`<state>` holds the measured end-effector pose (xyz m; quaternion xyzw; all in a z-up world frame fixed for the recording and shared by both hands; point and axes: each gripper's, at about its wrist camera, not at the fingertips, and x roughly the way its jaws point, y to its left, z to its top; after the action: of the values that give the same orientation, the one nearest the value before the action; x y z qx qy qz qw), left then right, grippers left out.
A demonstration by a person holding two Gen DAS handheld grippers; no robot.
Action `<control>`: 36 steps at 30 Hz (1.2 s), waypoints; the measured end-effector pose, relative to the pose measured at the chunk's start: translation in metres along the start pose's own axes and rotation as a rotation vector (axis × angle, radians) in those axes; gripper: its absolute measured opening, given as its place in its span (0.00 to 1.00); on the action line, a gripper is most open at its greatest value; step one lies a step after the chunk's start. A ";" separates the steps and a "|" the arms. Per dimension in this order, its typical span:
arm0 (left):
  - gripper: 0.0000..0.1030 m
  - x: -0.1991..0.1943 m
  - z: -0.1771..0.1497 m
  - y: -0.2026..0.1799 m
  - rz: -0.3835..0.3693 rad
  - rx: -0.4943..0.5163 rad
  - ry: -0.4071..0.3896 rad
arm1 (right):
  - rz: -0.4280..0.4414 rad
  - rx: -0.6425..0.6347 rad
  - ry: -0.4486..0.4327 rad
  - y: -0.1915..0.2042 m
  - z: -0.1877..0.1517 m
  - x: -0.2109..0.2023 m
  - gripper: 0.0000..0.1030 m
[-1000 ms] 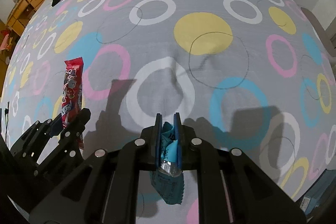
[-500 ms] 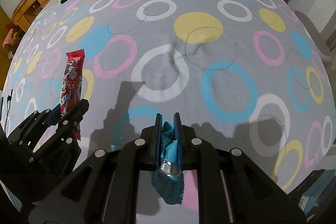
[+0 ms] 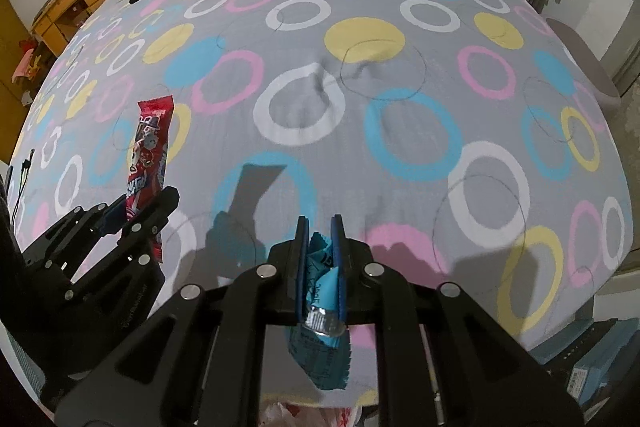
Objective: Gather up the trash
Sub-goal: 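Carry the red and blue wrappers down over the trash bag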
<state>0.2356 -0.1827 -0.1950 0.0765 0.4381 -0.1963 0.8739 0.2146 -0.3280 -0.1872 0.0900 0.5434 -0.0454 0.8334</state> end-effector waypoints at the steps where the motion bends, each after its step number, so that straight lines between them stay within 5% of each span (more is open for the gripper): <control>1: 0.21 -0.002 -0.003 -0.001 0.003 -0.002 0.000 | 0.000 -0.003 -0.001 0.000 -0.003 -0.002 0.11; 14: 0.21 -0.061 -0.036 0.016 0.011 -0.039 -0.053 | 0.030 -0.002 -0.051 0.008 -0.046 -0.054 0.11; 27: 0.21 -0.104 -0.114 0.023 0.015 -0.125 -0.015 | 0.075 0.003 -0.084 0.003 -0.101 -0.089 0.11; 36: 0.21 -0.124 -0.162 -0.001 -0.008 -0.124 0.006 | 0.032 -0.011 -0.139 -0.010 -0.153 -0.107 0.11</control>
<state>0.0495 -0.1000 -0.1940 0.0209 0.4524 -0.1719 0.8748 0.0318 -0.3101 -0.1503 0.0906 0.4828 -0.0353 0.8703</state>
